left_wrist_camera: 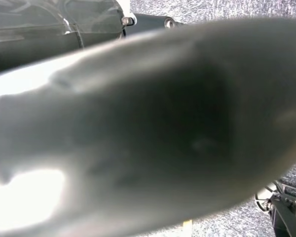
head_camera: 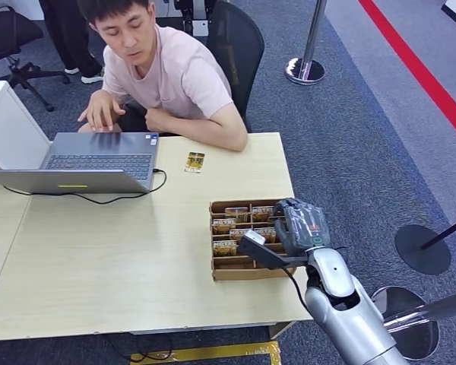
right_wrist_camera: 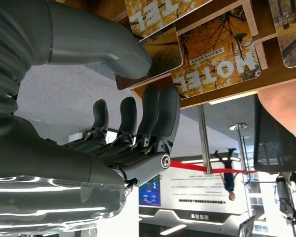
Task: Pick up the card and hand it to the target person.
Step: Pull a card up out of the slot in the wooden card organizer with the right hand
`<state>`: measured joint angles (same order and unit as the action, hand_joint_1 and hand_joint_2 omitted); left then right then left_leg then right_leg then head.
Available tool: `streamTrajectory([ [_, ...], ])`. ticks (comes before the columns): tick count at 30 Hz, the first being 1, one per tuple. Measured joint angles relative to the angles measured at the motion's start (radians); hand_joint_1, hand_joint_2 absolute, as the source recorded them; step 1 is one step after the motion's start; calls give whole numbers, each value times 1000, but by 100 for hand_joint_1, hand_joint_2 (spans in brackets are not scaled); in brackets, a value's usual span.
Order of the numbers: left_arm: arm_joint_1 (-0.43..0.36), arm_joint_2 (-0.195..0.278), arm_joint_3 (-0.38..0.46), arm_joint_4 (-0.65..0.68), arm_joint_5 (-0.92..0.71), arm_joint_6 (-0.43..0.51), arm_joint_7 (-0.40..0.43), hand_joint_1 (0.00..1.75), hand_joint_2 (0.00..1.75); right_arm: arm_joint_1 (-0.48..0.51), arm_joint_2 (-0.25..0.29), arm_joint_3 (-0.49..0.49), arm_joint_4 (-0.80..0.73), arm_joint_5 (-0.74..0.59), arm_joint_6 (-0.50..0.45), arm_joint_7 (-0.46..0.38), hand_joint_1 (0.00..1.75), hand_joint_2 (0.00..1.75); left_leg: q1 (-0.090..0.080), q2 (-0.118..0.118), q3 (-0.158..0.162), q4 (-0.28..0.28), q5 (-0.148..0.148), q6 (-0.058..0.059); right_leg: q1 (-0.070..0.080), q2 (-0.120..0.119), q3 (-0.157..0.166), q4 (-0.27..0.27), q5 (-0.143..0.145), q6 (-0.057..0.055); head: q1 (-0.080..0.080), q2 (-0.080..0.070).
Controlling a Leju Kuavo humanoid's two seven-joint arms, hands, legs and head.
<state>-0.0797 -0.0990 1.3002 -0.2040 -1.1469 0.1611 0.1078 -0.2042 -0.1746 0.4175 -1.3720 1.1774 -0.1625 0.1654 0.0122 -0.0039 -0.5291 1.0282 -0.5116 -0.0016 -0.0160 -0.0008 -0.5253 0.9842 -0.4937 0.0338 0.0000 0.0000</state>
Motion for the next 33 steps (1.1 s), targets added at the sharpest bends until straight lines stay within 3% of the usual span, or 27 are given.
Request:
streamTrajectory([
  [24,-2,1,-1,1,-1,-6,-4,0,0,14,-1,4,-5,2,0,5,105,175,0,0,0,0,0,0,0,0,0,0,-1,0,0,0],
  [28,0,3,-3,1,-1,-15,-26,0,0,15,0,4,-7,4,1,7,113,175,0,0,0,0,0,0,0,0,0,0,0,0,0,0],
  [31,1,6,-4,1,1,-30,-51,0,0,20,-2,0,-15,5,1,9,137,175,0,0,0,0,0,0,0,0,0,0,0,0,0,0],
  [33,1,7,-2,0,4,-37,-63,0,87,25,-3,-3,-20,5,2,10,151,175,0,0,0,0,0,0,0,0,0,0,0,0,0,0],
])
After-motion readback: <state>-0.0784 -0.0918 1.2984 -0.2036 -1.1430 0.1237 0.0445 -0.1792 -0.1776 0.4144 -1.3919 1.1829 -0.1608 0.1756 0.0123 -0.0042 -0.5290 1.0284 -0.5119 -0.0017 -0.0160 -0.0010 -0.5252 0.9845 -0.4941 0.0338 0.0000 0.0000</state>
